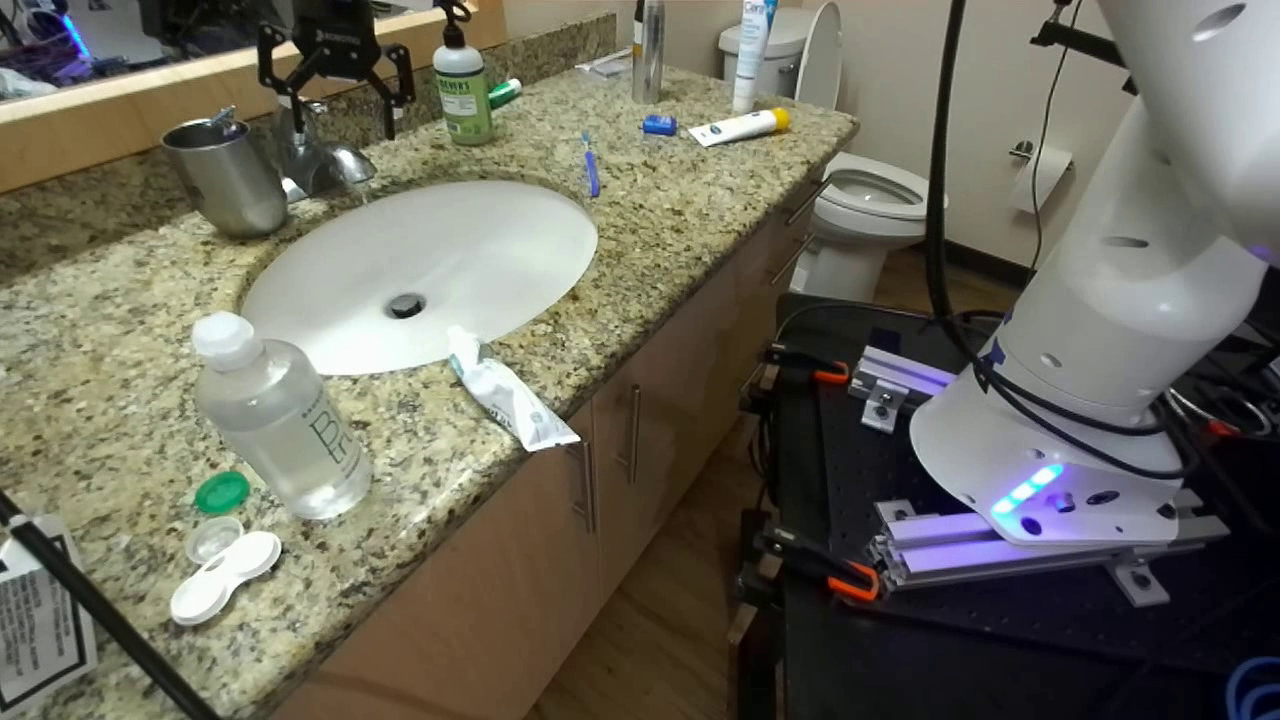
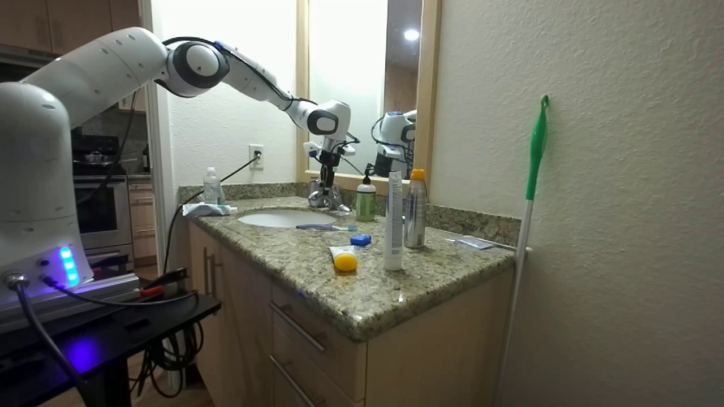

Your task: Close the tap and then remove the shaving stick from the metal cup and put it on the right side of the sink counter

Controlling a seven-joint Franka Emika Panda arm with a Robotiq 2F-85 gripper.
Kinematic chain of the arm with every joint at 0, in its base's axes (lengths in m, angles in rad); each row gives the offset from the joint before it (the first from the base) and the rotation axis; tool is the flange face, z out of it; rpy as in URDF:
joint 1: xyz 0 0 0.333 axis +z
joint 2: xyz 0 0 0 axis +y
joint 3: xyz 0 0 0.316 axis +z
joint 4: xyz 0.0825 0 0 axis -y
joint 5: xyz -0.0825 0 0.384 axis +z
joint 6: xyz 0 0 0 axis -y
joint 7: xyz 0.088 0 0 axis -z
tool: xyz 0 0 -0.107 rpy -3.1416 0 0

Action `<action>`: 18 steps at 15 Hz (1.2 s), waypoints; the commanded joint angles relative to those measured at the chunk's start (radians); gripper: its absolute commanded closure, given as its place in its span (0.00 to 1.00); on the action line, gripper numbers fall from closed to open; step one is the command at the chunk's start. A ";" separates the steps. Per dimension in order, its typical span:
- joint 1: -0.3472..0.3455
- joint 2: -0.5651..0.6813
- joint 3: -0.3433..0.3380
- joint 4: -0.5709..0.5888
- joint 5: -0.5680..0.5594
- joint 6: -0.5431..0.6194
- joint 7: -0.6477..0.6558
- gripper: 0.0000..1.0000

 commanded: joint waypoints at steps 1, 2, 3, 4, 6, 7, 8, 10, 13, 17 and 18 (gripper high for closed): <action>-0.046 0.076 -0.005 0.102 0.015 -0.167 0.033 0.00; -0.052 0.089 -0.003 0.127 0.025 -0.198 0.042 0.00; -0.058 0.103 -0.001 0.152 0.033 -0.222 0.049 0.00; -0.061 0.116 -0.001 0.176 0.037 -0.242 0.057 0.00; -0.068 0.141 0.004 0.221 0.045 -0.278 0.062 0.00; -0.068 0.147 0.005 0.238 0.044 -0.283 0.058 0.00; -0.064 0.145 0.004 0.244 0.048 -0.282 0.049 0.00; -0.039 0.117 0.008 0.210 0.056 -0.233 0.058 0.00; -0.006 0.053 0.000 0.148 0.030 -0.159 0.008 0.00; 0.063 -0.035 -0.020 0.047 -0.040 -0.084 -0.024 0.00; 0.077 -0.055 -0.020 0.018 -0.059 -0.077 -0.030 0.00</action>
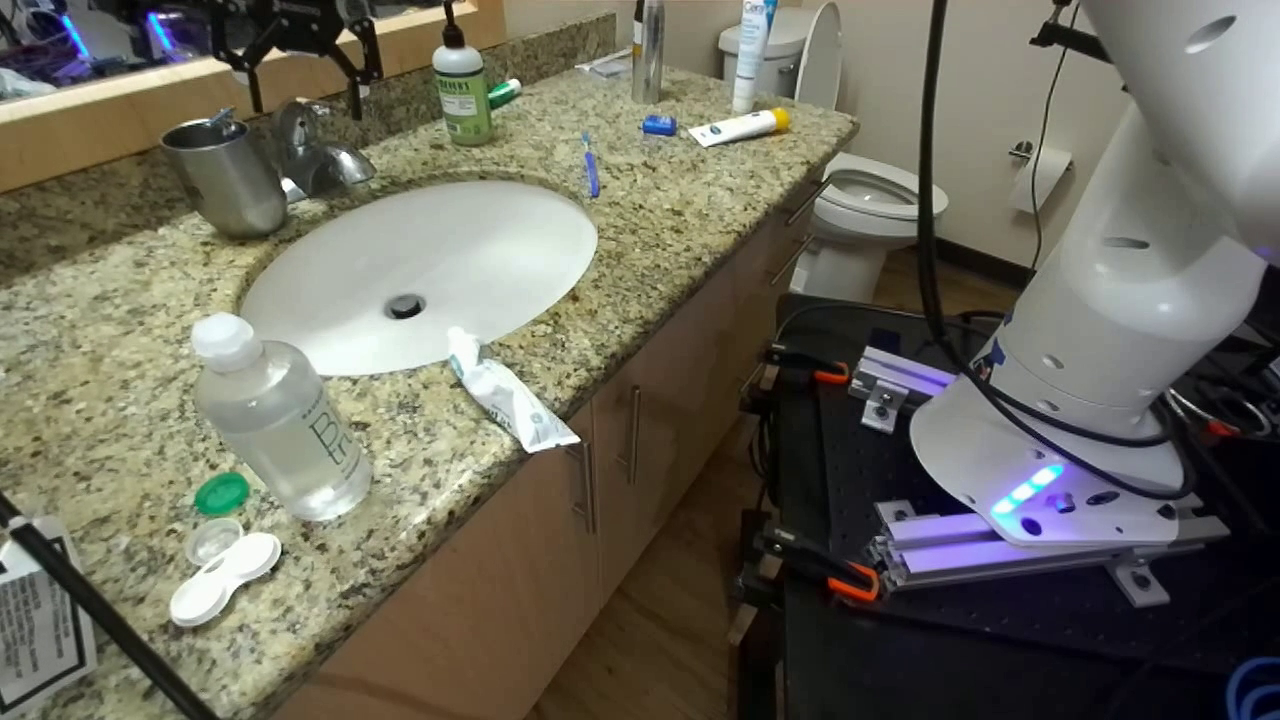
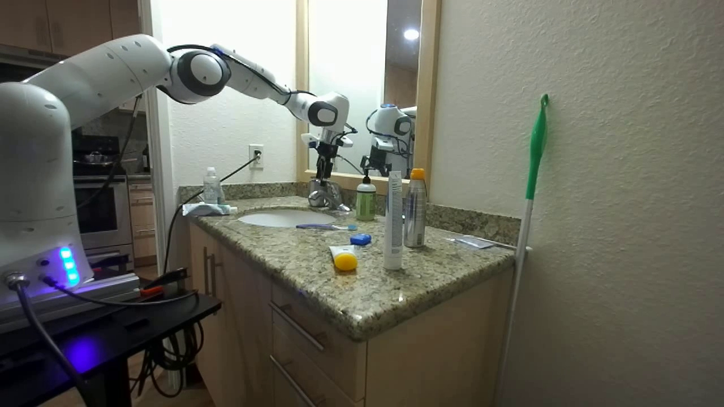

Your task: Close the tap and then remove the shaving stick from the metal cup and put it on the right side of the sink counter

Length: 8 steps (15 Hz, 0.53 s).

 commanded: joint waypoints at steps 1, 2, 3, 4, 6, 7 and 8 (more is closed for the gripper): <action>0.068 -0.130 -0.029 -0.187 -0.078 0.059 -0.024 0.00; 0.088 -0.155 -0.036 -0.224 -0.109 0.068 -0.019 0.00; 0.106 -0.181 -0.042 -0.263 -0.141 0.084 -0.024 0.00; 0.127 -0.209 -0.053 -0.305 -0.176 0.117 -0.020 0.00; 0.109 -0.136 -0.035 -0.187 -0.166 0.077 -0.002 0.00; 0.119 -0.149 -0.038 -0.206 -0.174 0.087 0.001 0.00; 0.121 -0.149 -0.037 -0.203 -0.173 0.086 0.002 0.00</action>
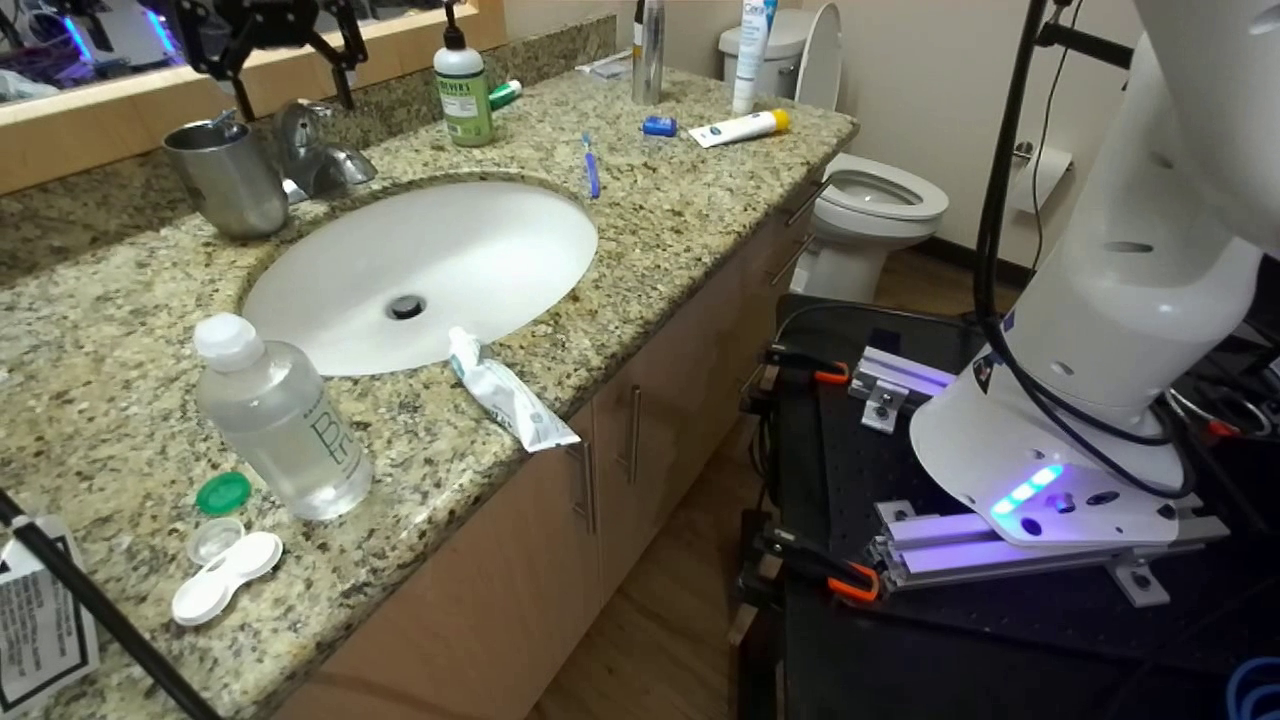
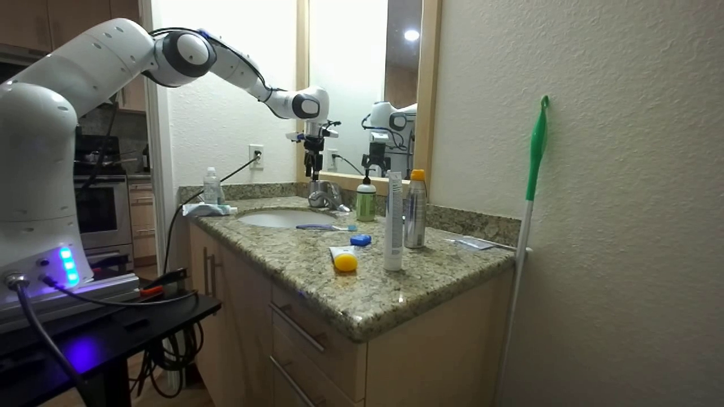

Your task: Close the tap and then remove the shaving stick from the metal cup and put it on the right side of the sink counter

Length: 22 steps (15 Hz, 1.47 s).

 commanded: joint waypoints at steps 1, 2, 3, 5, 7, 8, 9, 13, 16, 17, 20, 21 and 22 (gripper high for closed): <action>-0.003 0.003 0.001 0.006 -0.001 -0.004 0.000 0.00; -0.005 -0.008 0.009 0.000 0.013 0.023 -0.006 0.00; -0.006 -0.017 0.020 -0.004 0.031 0.037 -0.009 0.00; -0.013 -0.024 0.047 0.002 0.082 0.069 -0.008 0.00; -0.015 -0.023 0.068 -0.001 0.145 0.120 0.011 0.00; -0.009 -0.016 0.066 0.006 0.158 0.138 0.031 0.00; -0.005 0.002 0.061 0.018 0.160 0.133 0.051 0.00; -0.001 -0.007 0.056 0.019 0.138 0.112 0.031 0.00; 0.000 0.030 0.046 0.057 0.161 0.142 0.119 0.00; 0.012 0.048 0.035 0.066 0.151 0.172 0.163 0.00; 0.062 0.113 -0.008 0.075 0.098 0.322 0.288 0.00; 0.078 0.136 -0.025 0.080 0.073 0.340 0.331 0.00; 0.087 0.157 -0.036 0.086 0.053 0.337 0.371 0.00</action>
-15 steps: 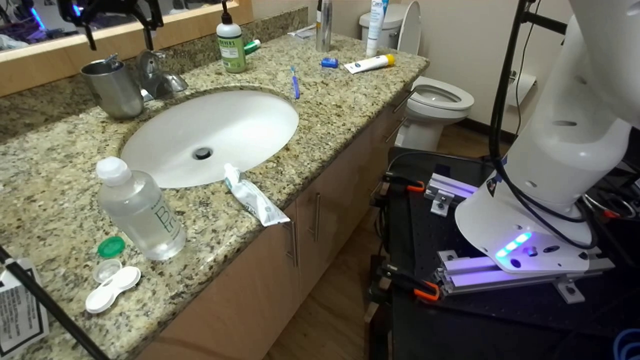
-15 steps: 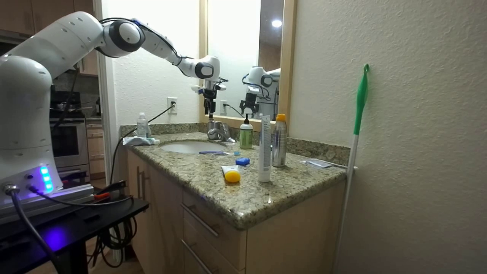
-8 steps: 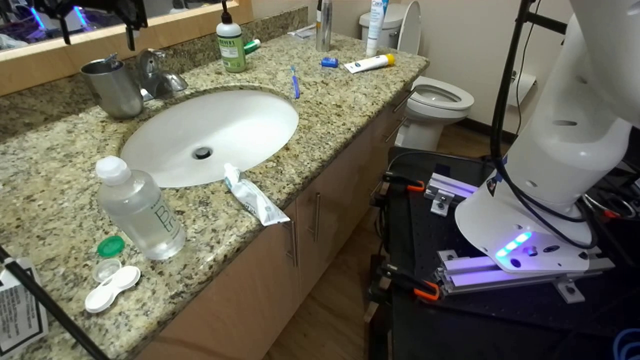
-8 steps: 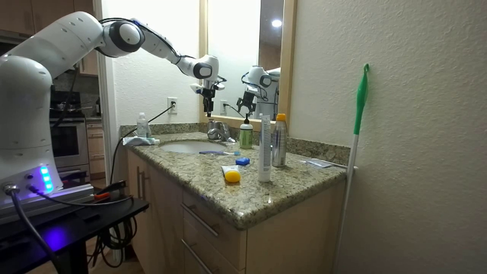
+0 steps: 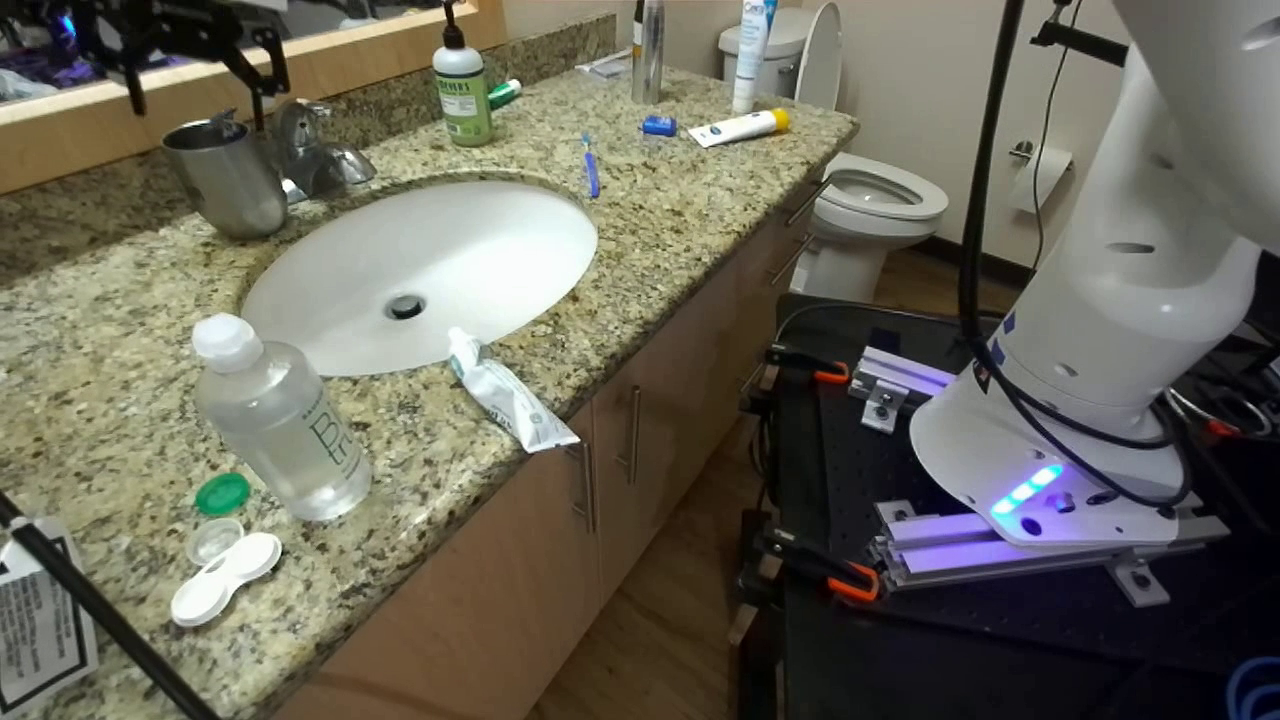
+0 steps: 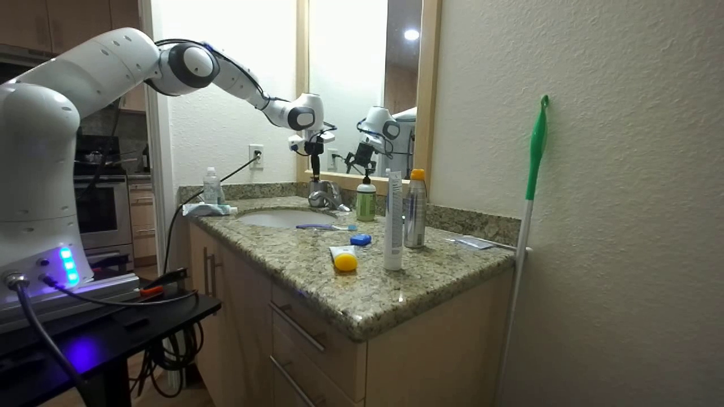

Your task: Close the tap and then remove the shaving stick from the metal cup and put it on the right side of the sink counter

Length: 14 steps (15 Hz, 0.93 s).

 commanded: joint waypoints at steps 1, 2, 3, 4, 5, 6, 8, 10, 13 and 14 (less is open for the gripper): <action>0.012 0.024 -0.009 0.009 -0.025 0.015 0.042 0.00; 0.024 0.046 -0.017 0.019 -0.038 0.035 0.073 0.00; 0.031 0.057 -0.020 0.031 -0.044 0.042 0.089 0.00; 0.034 0.061 -0.023 0.037 -0.047 0.042 0.096 0.00; 0.034 0.058 -0.025 0.038 -0.047 0.045 0.096 0.00; 0.033 0.050 -0.023 0.033 -0.047 0.045 0.090 0.00; 0.035 0.034 -0.024 0.017 -0.051 0.042 0.082 0.00; 0.030 0.010 -0.012 -0.002 -0.045 0.030 0.057 0.00; 0.024 -0.065 0.020 -0.072 -0.022 0.032 -0.012 0.00; 0.025 -0.090 0.024 -0.097 -0.021 0.031 -0.028 0.00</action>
